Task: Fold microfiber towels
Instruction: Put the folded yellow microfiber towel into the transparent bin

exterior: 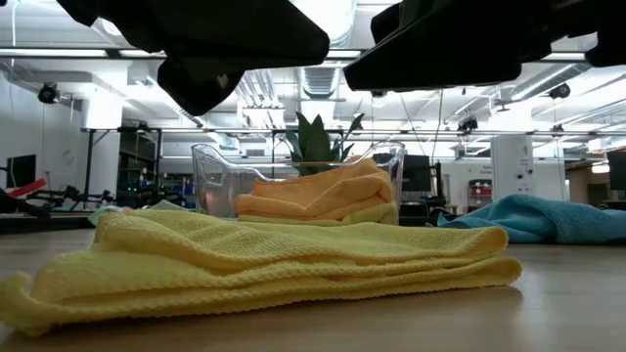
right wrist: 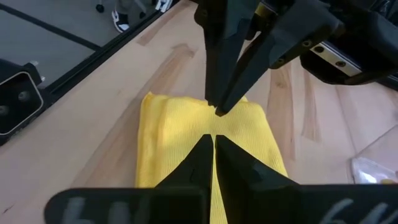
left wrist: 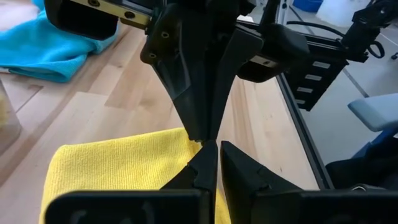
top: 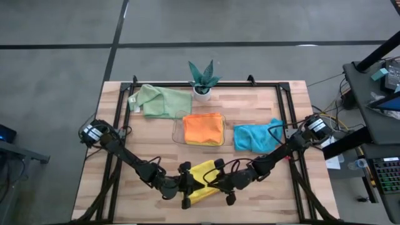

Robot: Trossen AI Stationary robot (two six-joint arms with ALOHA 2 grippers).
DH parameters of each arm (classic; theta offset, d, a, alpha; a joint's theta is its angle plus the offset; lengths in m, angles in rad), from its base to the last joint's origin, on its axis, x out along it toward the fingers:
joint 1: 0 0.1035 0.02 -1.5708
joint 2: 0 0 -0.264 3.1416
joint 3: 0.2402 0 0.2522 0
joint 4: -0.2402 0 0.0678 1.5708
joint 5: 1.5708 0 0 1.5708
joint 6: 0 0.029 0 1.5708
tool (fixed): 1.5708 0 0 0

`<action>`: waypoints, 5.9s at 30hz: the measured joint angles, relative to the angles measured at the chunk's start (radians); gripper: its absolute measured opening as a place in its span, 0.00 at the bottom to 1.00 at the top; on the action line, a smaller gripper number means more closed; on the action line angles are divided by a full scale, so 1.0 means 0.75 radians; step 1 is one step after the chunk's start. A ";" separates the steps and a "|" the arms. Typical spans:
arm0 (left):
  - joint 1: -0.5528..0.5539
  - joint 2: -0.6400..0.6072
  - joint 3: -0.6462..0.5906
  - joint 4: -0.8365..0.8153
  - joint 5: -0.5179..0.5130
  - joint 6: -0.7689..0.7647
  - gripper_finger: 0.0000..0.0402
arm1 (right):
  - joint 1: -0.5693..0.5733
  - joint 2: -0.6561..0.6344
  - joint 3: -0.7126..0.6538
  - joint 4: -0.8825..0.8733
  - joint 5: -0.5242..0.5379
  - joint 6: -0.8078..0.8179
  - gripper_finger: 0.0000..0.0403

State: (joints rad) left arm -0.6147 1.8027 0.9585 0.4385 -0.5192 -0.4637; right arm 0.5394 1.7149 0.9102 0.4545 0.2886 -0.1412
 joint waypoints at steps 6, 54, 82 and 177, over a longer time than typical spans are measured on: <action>0.000 0.000 -0.001 -0.002 -0.005 0.019 0.01 | -0.004 0.000 -0.002 0.000 0.000 -0.001 0.03; 0.058 0.015 -0.007 0.021 -0.093 -0.071 0.01 | -0.043 0.003 0.014 -0.027 0.001 0.223 0.03; 0.051 -0.009 -0.016 0.022 -0.068 -0.147 0.01 | -0.033 -0.006 0.021 -0.339 -0.221 0.466 0.03; 0.044 -0.127 -0.139 -0.431 0.342 -0.981 0.08 | -0.171 -0.028 0.047 -0.771 -0.045 1.025 0.68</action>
State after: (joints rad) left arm -0.5819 1.7073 0.8543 0.1149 -0.2629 -1.1995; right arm 0.4114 1.6939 0.9455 -0.1234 0.2550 0.6273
